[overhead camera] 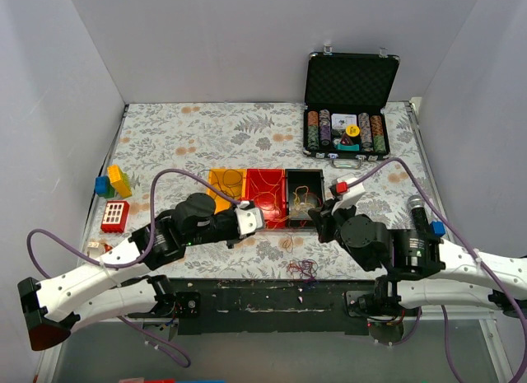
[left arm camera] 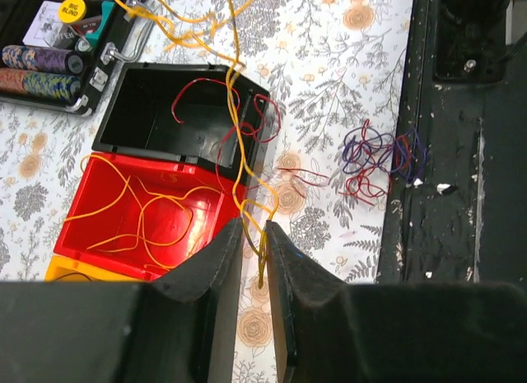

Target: Untangle the cables

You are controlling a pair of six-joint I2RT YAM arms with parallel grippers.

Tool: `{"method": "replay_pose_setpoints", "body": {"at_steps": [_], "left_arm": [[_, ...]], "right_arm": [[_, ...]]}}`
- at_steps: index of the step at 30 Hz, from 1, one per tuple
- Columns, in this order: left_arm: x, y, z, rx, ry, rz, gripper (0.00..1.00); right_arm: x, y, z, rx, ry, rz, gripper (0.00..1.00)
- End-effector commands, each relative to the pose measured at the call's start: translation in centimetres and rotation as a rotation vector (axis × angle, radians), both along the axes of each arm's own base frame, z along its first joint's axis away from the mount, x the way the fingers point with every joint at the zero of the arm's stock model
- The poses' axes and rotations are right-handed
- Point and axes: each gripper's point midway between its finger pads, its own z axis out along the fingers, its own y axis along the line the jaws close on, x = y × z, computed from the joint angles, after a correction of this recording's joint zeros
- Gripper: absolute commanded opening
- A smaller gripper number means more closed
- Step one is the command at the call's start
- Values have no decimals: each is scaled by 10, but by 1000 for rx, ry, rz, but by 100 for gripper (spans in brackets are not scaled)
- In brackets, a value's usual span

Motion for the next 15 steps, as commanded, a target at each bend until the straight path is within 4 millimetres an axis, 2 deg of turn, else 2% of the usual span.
{"method": "replay_pose_setpoints", "body": {"at_steps": [1, 2, 3, 4, 5, 10, 12, 13, 15], "left_arm": [[5, 1, 11, -56, -61, 24, 22], [6, 1, 12, -56, -62, 28, 27], [7, 1, 13, -56, -66, 30, 39], [8, 0, 13, -53, -64, 33, 84], [9, 0, 14, -54, -65, 38, 98], [18, -4, 38, -129, -73, 90, 98], [25, -7, 56, -194, -77, 133, 98], [29, -11, 73, -249, -79, 151, 98], [25, -18, 89, -286, -78, 118, 98]], "right_arm": [[4, 9, 35, 30, -69, 16, 1], [4, 12, 39, 37, -76, 27, 1], [3, 15, 43, 41, -82, 40, 1], [3, 18, 48, 52, -88, 50, 1], [2, 21, 49, 51, -92, 66, 1], [-5, 43, 59, 53, -108, 153, 1], [-11, 54, 61, 54, -115, 209, 1], [-15, 62, 65, 64, -123, 249, 1], [-18, 69, 65, 62, -117, 277, 1]]}}
